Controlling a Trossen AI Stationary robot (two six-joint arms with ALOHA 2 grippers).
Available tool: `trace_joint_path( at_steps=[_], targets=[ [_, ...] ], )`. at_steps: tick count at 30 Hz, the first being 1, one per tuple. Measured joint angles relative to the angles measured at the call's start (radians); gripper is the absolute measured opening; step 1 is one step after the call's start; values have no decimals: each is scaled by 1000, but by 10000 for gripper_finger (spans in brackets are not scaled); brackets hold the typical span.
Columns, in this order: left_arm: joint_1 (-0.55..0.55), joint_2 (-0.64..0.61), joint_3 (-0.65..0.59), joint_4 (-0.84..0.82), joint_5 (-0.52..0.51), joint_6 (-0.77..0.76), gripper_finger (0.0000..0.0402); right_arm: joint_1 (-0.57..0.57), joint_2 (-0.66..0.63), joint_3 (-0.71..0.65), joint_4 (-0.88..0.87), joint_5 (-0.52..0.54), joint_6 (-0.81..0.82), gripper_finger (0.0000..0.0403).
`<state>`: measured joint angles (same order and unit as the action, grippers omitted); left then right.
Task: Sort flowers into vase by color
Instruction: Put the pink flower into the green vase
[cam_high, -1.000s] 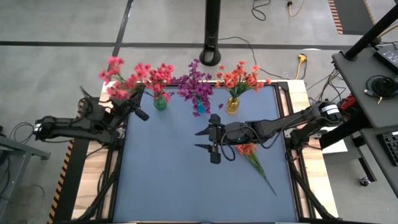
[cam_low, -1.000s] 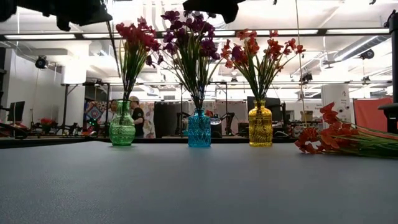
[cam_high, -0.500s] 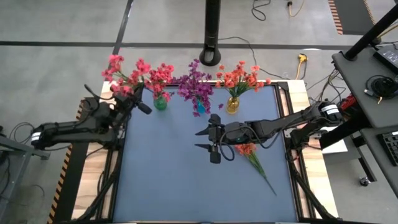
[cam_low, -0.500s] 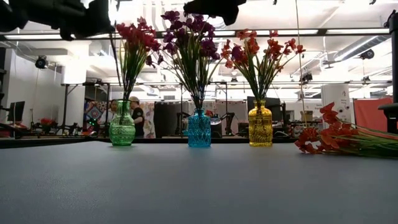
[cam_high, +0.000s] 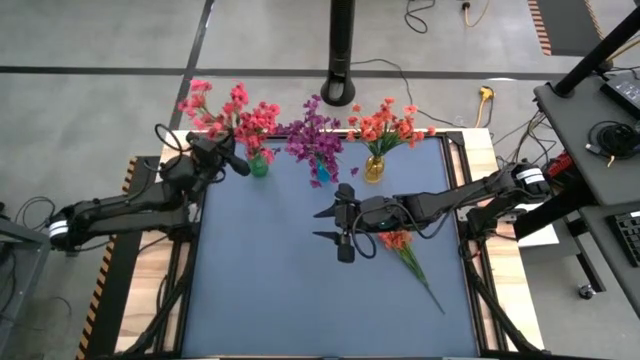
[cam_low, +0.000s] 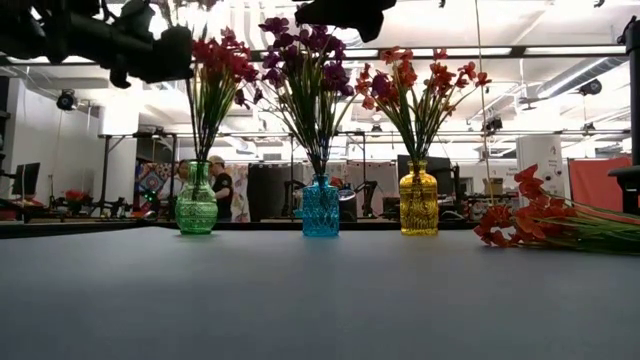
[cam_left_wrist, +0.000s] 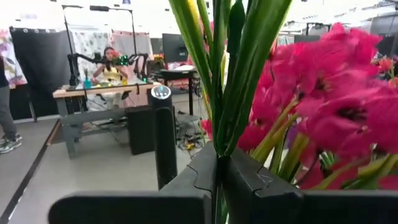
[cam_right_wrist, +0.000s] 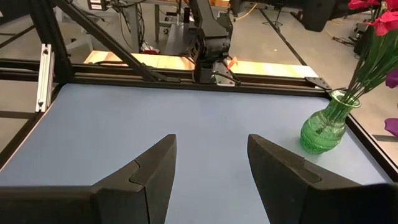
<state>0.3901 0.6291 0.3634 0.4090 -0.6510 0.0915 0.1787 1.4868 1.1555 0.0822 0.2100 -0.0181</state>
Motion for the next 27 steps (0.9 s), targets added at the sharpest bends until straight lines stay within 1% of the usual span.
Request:
trace_joint_path(
  at_steps=[5, 9, 15, 20, 27],
  targets=[
    [2, 22, 0, -25, 0, -12, 0, 0, 1, 0, 0, 0, 0, 192],
    [8, 41, 0, -36, -3, -59, 0, 0, 1, 0, 0, 0, 0, 192],
    [8, 81, 0, -47, -40, -92, 0, 0, 2, 0, 0, 0, 0, 192],
    [8, 118, 0, -59, -47, -139, 0, 0, 2, 0, 0, 0, 0, 192],
    [10, 132, 0, -61, -65, -165, 18, 0, 2, 0, 0, 0, 0, 192]
  ],
)
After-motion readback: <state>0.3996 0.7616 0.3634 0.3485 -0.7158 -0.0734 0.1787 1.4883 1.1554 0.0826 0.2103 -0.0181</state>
